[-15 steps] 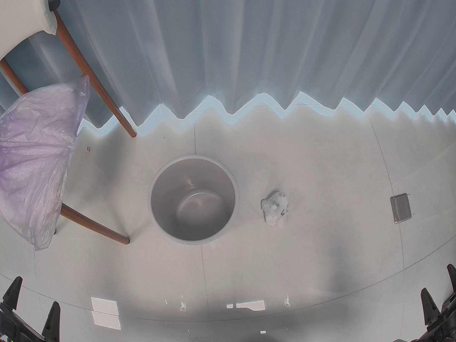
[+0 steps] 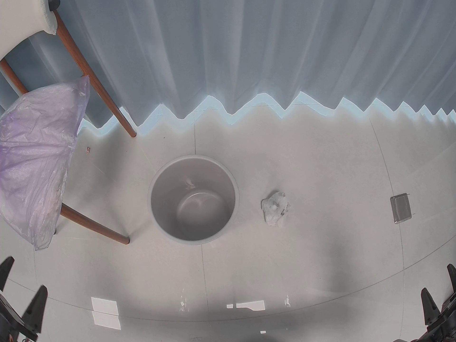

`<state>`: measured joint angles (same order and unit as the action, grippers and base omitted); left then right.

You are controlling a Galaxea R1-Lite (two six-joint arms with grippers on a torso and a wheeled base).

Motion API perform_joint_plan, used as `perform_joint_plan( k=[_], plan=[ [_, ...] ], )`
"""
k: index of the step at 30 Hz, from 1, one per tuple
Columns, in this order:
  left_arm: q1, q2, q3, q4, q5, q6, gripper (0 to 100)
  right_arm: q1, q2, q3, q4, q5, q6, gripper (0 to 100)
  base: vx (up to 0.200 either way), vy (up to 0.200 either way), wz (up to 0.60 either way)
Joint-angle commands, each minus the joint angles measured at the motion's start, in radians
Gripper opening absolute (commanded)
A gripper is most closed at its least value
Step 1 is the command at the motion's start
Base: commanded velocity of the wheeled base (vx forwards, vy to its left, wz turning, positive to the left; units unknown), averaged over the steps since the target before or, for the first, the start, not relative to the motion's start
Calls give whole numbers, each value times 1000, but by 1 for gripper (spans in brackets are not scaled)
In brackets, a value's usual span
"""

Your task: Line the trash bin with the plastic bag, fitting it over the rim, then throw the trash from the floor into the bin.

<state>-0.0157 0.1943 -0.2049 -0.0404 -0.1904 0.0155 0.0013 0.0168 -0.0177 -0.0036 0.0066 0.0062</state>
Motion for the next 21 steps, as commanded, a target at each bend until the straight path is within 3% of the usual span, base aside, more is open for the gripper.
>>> perform_joint_plan(
  k=[1, 5, 12, 14, 15, 16, 21],
  plan=[
    [-16, 619, -410, 33, 2, -43, 100, 0, -17, 18, -1, 1, 3, 100, 0, 0, 0],
    [-18, 709, -465, -1, 29, -20, 100, 0, -17, 18, -1, 1, 3, 100, 0, 0, 0],
    [-27, 826, -551, -93, 86, 176, 100, 0, -17, 18, -1, 3, 1, 100, 0, 0, 0],
    [-27, 826, -551, -93, 86, 176, 100, 0, -17, 18, -1, 3, 1, 100, 0, 0, 0],
    [-53, 847, -562, -91, 94, 302, 100, 0, -17, 18, -1, 3, 0, 100, 0, 0, 0],
    [-53, 857, -562, -95, 98, 346, 100, 0, -17, 18, -1, 3, 0, 100, 0, 0, 0],
    [-61, 901, -574, -96, 174, 465, 100, 0, -17, 18, -1, 4, 0, 100, 0, 0, 0]
  ],
)
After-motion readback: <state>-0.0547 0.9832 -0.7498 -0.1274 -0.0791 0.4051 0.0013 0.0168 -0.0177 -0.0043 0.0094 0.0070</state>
